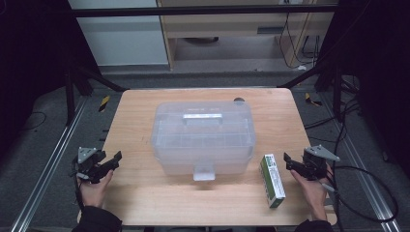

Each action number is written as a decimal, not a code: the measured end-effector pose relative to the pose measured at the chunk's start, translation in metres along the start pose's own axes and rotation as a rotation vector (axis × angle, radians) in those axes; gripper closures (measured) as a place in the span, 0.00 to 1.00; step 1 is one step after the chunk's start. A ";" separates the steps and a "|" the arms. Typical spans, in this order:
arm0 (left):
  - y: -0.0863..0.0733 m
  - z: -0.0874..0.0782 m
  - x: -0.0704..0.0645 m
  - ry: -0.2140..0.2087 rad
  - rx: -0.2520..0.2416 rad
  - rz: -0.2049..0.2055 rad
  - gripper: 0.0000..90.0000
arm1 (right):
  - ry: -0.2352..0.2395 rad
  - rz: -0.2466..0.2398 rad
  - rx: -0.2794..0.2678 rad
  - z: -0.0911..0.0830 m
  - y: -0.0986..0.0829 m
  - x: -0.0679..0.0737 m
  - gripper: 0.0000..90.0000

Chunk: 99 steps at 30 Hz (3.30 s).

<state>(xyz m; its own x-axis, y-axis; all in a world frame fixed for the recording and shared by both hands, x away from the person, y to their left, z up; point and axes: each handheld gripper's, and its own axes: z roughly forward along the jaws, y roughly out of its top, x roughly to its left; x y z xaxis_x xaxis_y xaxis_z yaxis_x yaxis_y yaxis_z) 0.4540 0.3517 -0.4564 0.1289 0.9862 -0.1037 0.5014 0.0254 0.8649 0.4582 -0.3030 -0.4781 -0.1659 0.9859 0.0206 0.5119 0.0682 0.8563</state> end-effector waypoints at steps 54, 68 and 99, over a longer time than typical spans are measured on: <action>0.103 -0.005 -0.053 -0.245 -0.001 0.357 0.31 | 0.012 -0.100 0.038 0.004 -0.006 -0.001 0.20; 0.122 -0.007 -0.063 -0.318 0.029 0.443 0.31 | 0.017 -0.098 0.042 0.005 -0.005 -0.001 0.20; 0.168 -0.018 -0.114 -0.498 0.065 0.703 0.32 | 0.036 -0.095 0.054 0.005 -0.007 -0.003 0.20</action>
<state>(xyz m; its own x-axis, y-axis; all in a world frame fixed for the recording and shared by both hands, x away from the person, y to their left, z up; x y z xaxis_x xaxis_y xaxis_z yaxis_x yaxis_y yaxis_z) 0.5081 0.2466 -0.2900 0.7802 0.5822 0.2289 0.2100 -0.5884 0.7809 0.4597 -0.3054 -0.4869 -0.2459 0.9684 -0.0402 0.5372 0.1707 0.8260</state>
